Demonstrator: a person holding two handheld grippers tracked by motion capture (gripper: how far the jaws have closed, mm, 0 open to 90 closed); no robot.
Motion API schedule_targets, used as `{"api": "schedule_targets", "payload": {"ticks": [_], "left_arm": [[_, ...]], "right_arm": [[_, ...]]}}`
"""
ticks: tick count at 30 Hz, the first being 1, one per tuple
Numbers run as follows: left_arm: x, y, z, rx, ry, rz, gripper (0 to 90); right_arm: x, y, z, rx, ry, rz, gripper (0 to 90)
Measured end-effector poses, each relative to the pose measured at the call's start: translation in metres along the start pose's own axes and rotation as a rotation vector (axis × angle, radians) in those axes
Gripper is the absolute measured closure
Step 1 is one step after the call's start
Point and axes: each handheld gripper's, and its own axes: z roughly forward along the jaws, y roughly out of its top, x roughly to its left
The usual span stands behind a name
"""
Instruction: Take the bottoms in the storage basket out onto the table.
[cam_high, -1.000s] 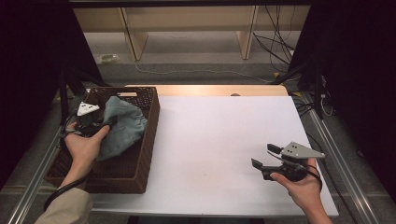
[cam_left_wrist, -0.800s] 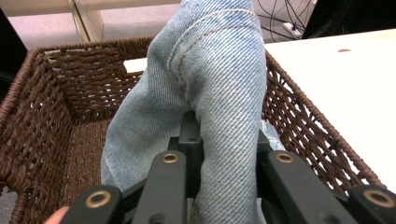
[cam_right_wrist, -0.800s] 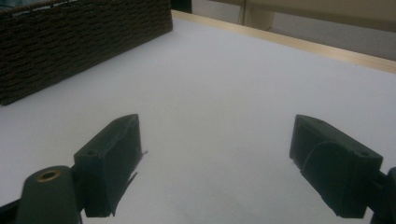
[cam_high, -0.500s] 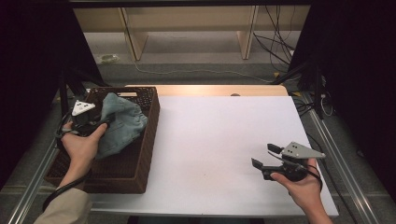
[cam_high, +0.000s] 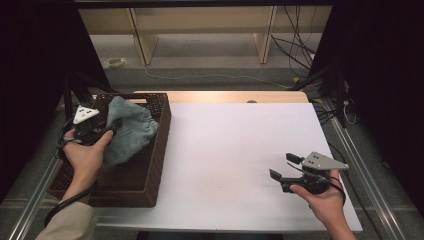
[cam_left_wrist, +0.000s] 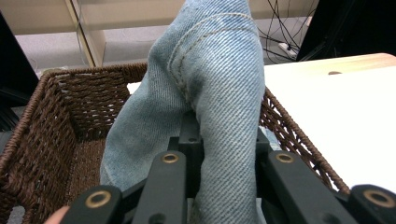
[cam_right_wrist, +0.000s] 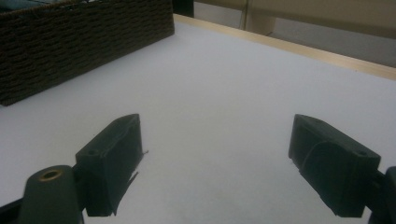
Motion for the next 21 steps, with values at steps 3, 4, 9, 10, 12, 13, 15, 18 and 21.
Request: {"api": "schedule_targets", "payload": {"ticks": [3,4,9,10,12,13,15,18,21], "left_arm": [[-0.0004,0.0009,-0.0013,-0.008,0.001,0.0,75.7],[-0.0005,0.0012,-0.0016,-0.009,0.002,0.002,75.7],[-0.0015,0.0028,-0.0031,-0.02,0.003,0.004,75.7],[-0.0017,0.0031,-0.0034,-0.023,0.003,0.003,75.7],[-0.0021,0.0037,-0.0041,-0.03,0.002,0.005,75.7],[-0.0024,0.004,-0.0046,-0.034,0.002,0.006,75.7],[-0.0025,0.0046,-0.0054,-0.04,0.0,0.007,75.7],[-0.0027,0.0052,-0.0064,-0.047,0.001,0.008,75.7],[-0.0026,0.0057,-0.0074,-0.052,-0.001,0.007,75.7]], "right_arm": [[-0.0005,0.0003,-0.0001,-0.005,0.001,0.0,18.9],[-0.0008,0.0001,0.0,-0.002,0.002,0.001,19.0],[-0.0016,-0.0007,0.0008,0.005,-0.012,0.016,20.3],[-0.0015,-0.0006,0.0007,0.003,-0.013,0.019,20.2],[-0.0014,-0.0008,0.0008,0.005,-0.014,0.017,20.3],[-0.0012,-0.0009,0.001,0.005,-0.015,0.019,20.3],[-0.0013,-0.0007,0.0009,0.005,-0.014,0.018,20.3],[-0.0013,-0.0007,0.0008,0.004,-0.013,0.018,20.2],[-0.0012,-0.0007,0.0007,0.002,-0.013,0.018,20.2]]}}
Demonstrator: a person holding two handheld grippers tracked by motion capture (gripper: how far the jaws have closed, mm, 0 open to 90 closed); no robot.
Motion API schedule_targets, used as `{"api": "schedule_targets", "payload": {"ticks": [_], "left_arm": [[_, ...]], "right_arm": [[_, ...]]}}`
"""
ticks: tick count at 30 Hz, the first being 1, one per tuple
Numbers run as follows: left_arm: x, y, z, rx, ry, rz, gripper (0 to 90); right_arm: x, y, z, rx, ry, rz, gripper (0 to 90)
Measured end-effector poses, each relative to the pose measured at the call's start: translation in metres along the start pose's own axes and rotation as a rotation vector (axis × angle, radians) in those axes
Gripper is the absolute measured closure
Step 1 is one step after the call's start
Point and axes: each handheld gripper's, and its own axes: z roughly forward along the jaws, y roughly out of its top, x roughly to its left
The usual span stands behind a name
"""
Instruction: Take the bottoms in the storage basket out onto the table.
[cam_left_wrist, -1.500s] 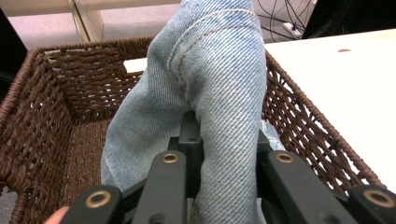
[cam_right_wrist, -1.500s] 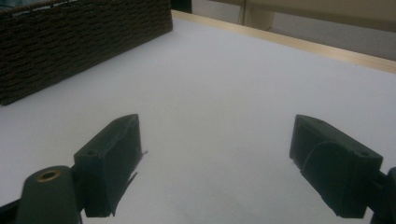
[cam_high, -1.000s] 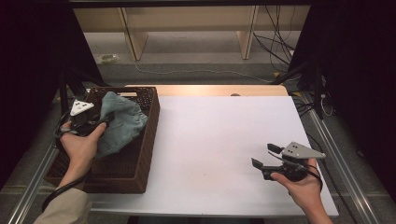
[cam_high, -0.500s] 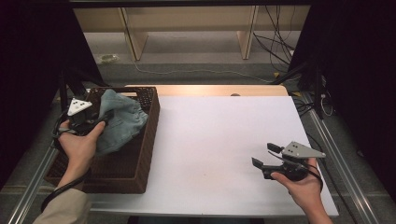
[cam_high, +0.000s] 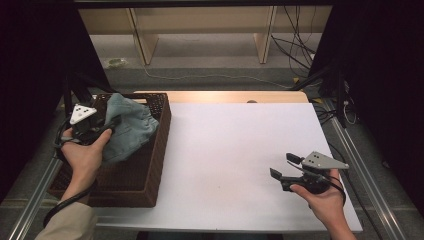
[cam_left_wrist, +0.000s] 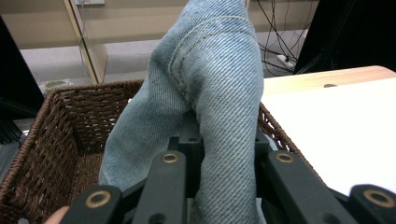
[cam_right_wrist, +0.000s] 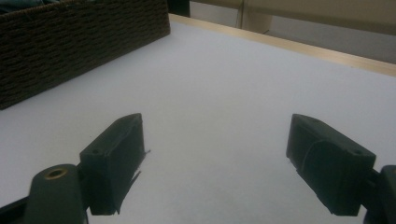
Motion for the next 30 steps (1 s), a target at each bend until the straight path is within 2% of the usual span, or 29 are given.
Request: {"api": "schedule_targets", "payload": {"ticks": [30], "left_arm": [[-0.0032,0.0077,-0.0089,-0.052,-0.008,0.005,75.7]], "right_arm": [[-0.0002,0.0002,-0.0005,-0.004,0.002,0.0,20.2]]}}
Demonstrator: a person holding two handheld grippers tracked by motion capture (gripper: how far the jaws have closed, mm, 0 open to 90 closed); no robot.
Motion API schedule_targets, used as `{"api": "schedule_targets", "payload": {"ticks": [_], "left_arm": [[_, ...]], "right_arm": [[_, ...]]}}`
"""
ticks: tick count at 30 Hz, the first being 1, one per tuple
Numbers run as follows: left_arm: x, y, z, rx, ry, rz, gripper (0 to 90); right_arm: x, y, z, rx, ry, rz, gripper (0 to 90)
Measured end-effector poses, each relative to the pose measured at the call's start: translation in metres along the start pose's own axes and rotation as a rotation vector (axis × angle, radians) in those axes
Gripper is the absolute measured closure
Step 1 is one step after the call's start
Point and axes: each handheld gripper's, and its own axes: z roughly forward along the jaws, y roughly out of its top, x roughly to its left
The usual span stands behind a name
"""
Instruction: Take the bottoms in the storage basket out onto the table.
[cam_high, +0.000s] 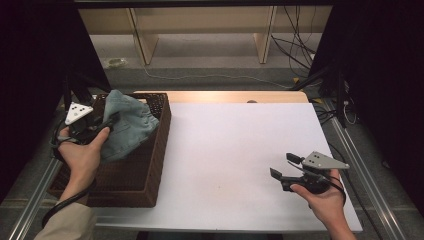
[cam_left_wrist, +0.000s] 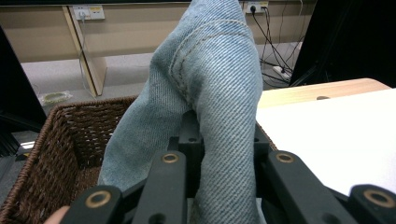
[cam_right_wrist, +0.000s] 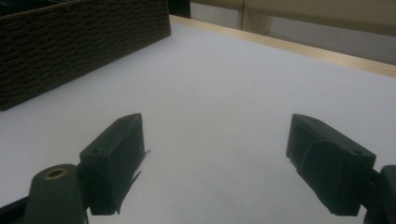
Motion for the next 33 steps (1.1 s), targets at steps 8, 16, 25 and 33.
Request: {"api": "schedule_targets", "payload": {"ticks": [8,16,25,33], "left_arm": [[0.0002,0.0026,-0.0031,-0.008,-0.004,0.004,75.7],[0.0001,0.0034,-0.0042,-0.014,-0.001,0.003,75.7],[-0.0005,0.007,-0.0079,-0.03,-0.001,0.005,75.7],[-0.0007,0.0076,-0.0087,-0.036,-0.001,0.011,75.7]], "right_arm": [[0.0,0.0,0.0,0.0,0.0,0.001,20.3],[0.0,-0.0001,0.0,0.001,0.0,0.003,20.3],[0.0,0.0,0.0002,-0.001,0.001,0.002,20.2],[-0.0003,-0.0003,0.0004,-0.001,0.003,0.003,20.3]]}}
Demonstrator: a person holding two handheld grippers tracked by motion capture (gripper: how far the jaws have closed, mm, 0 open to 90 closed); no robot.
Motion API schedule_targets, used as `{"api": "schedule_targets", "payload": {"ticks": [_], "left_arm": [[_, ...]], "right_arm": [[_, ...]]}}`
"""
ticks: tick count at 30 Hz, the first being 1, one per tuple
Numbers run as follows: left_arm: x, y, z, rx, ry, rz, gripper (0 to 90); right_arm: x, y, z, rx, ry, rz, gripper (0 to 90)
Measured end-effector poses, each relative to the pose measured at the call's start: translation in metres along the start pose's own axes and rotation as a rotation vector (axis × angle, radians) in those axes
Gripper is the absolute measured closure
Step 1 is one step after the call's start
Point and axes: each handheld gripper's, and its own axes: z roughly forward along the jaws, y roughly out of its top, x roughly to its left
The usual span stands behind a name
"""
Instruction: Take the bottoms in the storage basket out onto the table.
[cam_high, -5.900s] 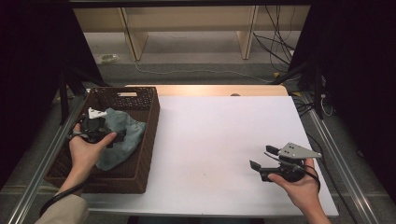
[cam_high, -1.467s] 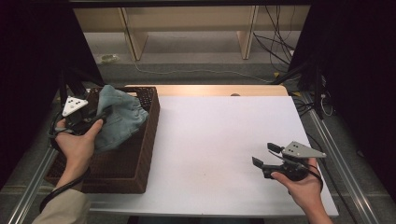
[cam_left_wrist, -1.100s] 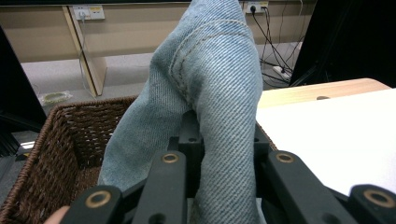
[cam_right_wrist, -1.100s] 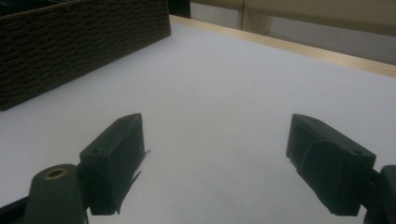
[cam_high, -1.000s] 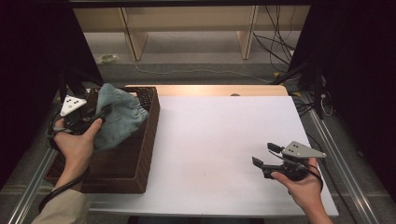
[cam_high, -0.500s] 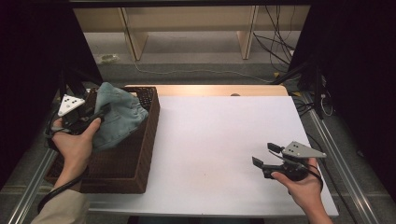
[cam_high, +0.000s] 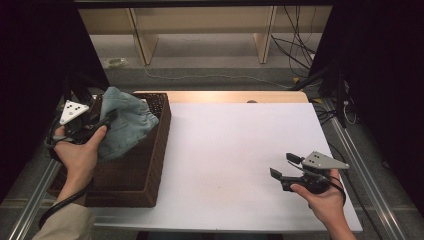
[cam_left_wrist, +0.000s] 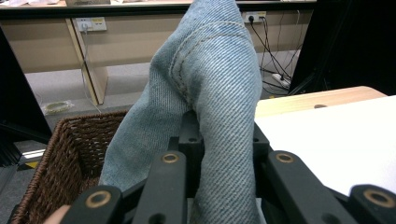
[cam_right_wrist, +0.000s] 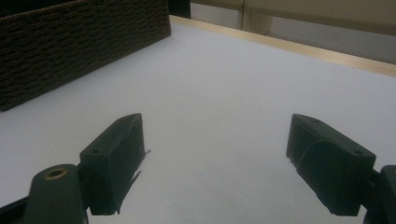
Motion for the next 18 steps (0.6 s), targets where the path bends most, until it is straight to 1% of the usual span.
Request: {"api": "schedule_targets", "payload": {"ticks": [18], "left_arm": [[-0.0025,0.0051,-0.0056,-0.027,-0.005,0.01,75.8]], "right_arm": [[0.0,0.0001,-0.0003,-0.001,0.0,0.0,20.3]]}}
